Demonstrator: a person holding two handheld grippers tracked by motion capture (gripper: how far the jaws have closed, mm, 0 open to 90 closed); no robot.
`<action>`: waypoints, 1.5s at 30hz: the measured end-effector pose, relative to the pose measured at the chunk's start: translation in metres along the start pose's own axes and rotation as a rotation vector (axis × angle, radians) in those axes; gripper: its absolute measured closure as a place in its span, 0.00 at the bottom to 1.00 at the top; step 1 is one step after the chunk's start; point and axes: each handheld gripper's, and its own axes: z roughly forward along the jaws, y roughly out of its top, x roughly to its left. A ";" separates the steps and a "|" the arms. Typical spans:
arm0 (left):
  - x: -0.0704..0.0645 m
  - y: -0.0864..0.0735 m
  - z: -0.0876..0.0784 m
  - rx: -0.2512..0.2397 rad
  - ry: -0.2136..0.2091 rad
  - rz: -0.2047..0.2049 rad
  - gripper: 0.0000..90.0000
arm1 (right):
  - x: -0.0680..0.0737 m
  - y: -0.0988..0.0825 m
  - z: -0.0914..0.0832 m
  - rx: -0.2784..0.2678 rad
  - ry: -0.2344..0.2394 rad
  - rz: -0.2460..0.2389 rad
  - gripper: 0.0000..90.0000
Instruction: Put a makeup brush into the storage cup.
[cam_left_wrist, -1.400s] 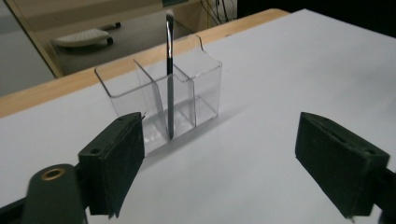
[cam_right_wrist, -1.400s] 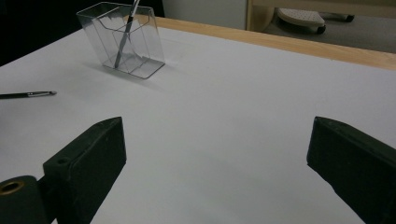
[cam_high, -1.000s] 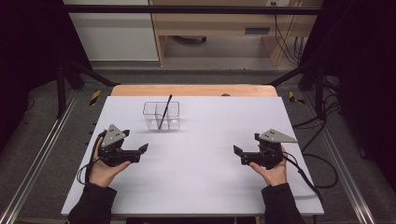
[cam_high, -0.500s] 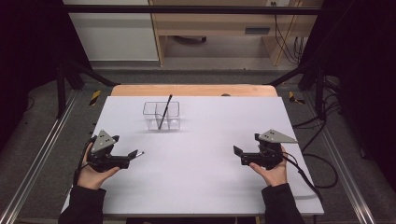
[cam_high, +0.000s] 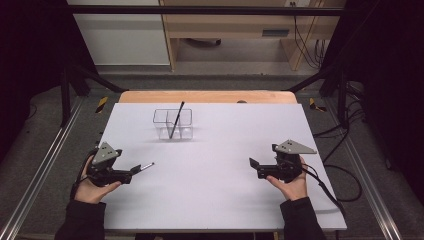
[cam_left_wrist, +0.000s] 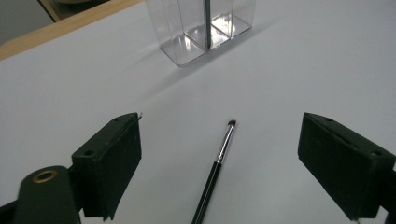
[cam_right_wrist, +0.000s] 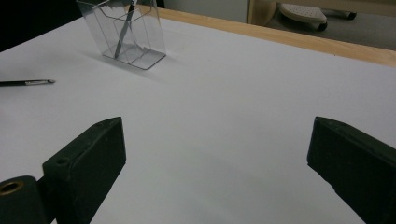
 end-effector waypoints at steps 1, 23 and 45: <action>0.001 0.000 0.001 0.017 -0.003 0.006 0.15 | 0.000 0.000 0.000 -0.002 0.001 0.001 0.05; 0.006 -0.009 0.033 0.248 -0.023 0.097 0.33 | 0.001 -0.002 0.006 0.033 0.005 -0.008 0.06; 0.011 -0.016 0.049 0.367 -0.063 0.107 0.70 | 0.002 -0.002 0.007 0.038 0.014 -0.006 0.06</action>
